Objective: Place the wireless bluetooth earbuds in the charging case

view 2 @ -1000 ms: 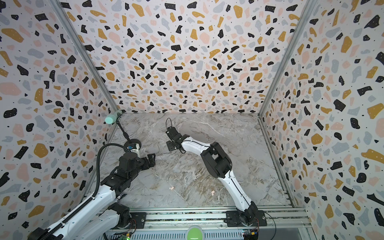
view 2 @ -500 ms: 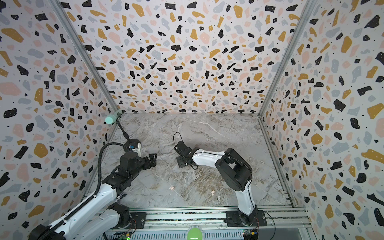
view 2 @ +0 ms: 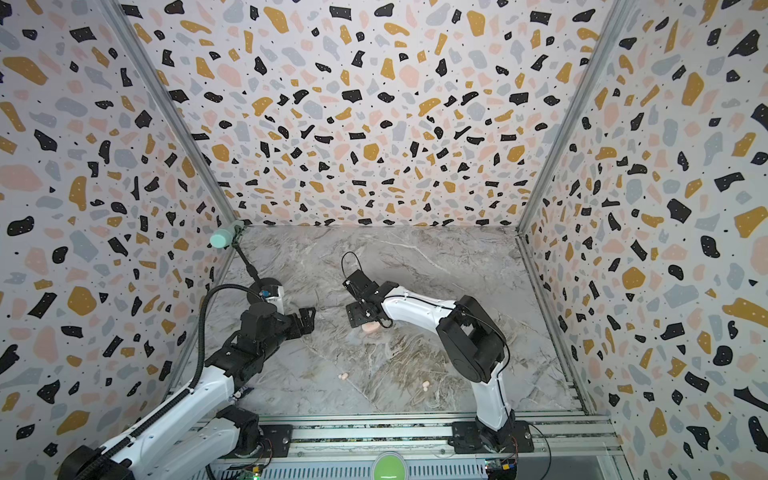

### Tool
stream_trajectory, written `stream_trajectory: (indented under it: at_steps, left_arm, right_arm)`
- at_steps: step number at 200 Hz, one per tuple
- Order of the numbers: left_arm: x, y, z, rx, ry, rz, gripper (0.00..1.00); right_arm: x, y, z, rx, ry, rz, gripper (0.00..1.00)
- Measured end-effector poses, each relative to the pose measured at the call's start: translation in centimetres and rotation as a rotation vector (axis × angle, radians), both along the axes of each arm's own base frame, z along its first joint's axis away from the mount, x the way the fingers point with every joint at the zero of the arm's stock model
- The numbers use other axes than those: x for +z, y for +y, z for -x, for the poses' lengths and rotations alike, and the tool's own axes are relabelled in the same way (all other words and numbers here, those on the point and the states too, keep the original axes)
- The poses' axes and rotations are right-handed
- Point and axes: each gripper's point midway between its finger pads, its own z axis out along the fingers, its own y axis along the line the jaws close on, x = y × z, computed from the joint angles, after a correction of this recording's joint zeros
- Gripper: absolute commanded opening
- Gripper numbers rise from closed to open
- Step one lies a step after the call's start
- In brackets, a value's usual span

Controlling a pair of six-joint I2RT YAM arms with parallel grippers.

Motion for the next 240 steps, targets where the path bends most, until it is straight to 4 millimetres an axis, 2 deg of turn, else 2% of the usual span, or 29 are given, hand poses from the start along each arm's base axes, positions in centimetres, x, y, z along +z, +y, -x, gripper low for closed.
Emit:
stream_trajectory:
  at_steps: [18,69,101,240]
  left_arm:
    - [0.1,0.0,0.0,-0.003,-0.003,0.003,1.0]
    - [0.1,-0.3,0.1,-0.016,-0.002,0.011,1.0]
    - [0.1,-0.3,0.1,-0.017,-0.002,0.01,1.0]
    - [0.1,-0.3,0.2,-0.019,-0.001,0.009,1.0]
  right_arm:
    - [0.2,0.3,0.2,0.01,0.028,0.004,0.78]
    - [-2.5,-1.0,1.7,0.022,0.139,0.112,0.78]
    - [-2.9,-1.7,2.3,0.028,0.168,0.146,0.77]
    - [-3.5,-2.2,1.7,0.02,0.179,0.158,0.73]
